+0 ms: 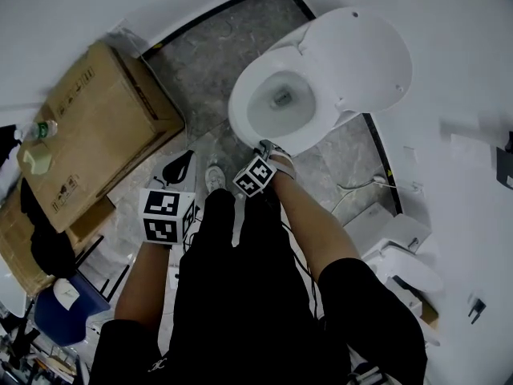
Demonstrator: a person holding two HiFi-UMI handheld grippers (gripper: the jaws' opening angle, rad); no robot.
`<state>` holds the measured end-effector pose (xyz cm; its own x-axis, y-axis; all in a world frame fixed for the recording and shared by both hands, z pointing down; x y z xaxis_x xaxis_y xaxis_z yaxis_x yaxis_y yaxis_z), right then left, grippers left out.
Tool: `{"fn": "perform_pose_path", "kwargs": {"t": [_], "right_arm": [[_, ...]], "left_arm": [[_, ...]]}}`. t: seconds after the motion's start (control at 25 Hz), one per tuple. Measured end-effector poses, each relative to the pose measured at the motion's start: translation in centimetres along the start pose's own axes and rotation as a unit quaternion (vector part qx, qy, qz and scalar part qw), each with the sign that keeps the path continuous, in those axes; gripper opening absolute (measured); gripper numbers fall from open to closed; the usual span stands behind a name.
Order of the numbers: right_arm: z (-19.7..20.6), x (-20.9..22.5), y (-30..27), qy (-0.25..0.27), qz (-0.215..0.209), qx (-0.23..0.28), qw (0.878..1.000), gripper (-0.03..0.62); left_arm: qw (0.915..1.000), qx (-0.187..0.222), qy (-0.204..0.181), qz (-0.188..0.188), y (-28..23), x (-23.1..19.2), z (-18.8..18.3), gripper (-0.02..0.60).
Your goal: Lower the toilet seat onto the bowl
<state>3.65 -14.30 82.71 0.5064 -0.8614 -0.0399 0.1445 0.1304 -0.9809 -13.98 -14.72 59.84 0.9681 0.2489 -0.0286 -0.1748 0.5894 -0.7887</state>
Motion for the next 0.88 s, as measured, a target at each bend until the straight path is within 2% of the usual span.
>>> {"fn": "perform_pose_path", "kwargs": {"t": [0.2,0.48,0.72,0.88], "right_arm": [[0.3,-0.9,-3.3,0.012,0.0,-0.008,1.0,0.13],[0.8,-1.5,-7.0,0.016,-0.026,-0.021,0.999,0.116],[1.0,-1.3,-9.4,-0.01,-0.066,-0.039,0.997,0.11],[1.1,-1.3,-10.6,-0.006,-0.081,-0.047,0.996,0.107]], "left_arm": [[0.9998,-0.004,-0.013,0.011,-1.5,-0.6,1.6,0.008],[0.9996,-0.017,0.024,0.003,-2.9,-1.4,3.3,0.008],[0.9991,-0.03,0.025,0.014,-4.2,-1.0,4.4,0.008],[0.9988,-0.035,0.024,0.025,-5.2,-0.3,4.6,0.008]]}}
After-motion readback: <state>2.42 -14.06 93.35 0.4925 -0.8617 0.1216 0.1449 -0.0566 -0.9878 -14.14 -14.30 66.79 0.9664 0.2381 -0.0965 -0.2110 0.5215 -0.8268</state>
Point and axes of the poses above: the fingertips, and each gripper's own axes: y backward along the fingers, x to its right, z out of its underside, the point moved 4 cm from there along y, backward along the fingers, and after that the axes turned 13 degrees about -z, right-handed, at the moved point
